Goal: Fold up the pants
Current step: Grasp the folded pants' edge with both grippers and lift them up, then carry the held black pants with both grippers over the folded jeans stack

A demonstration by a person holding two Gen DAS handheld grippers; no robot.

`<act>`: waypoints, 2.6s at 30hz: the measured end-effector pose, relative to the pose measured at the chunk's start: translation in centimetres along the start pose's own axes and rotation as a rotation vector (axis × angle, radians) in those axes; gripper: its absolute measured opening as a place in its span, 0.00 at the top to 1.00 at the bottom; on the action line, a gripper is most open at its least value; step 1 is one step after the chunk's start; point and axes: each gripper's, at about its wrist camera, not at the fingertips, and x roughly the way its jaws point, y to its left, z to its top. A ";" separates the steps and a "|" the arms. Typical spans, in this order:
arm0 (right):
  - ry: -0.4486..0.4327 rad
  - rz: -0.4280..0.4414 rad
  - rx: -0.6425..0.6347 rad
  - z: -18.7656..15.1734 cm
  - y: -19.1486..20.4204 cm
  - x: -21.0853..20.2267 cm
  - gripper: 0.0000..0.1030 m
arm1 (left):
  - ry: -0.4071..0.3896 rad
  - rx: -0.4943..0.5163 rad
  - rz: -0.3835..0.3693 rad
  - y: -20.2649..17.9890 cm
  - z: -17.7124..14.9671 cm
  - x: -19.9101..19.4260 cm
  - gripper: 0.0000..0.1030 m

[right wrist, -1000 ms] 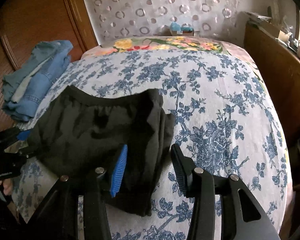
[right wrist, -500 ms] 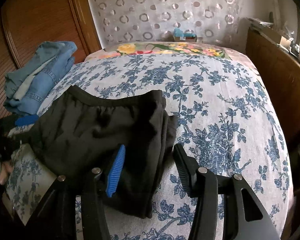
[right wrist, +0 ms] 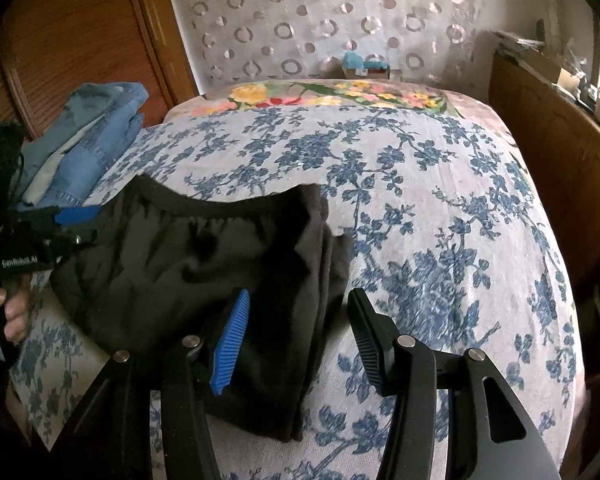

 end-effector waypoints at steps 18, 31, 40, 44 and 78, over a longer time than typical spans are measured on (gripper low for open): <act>-0.006 0.051 -0.014 0.6 0.3 0.9 0.91 | -0.066 0.027 -0.071 -1.3 -0.2 -1.9 0.84; -0.182 0.074 -0.045 1.2 1.7 -5.5 0.92 | -0.215 0.072 -0.042 -3.0 0.4 -9.0 0.85; -0.249 0.086 -0.091 1.1 2.4 -8.3 0.92 | -0.290 0.088 -0.018 -3.0 0.0 -13.0 0.85; -0.273 0.118 -0.115 1.7 3.2 -8.4 0.92 | -0.320 0.077 -0.005 -2.6 -0.9 -15.1 0.85; -0.382 0.252 -0.379 12.5 8.1 1.6 0.91 | -0.455 -0.013 0.245 6.1 1.8 -21.3 0.85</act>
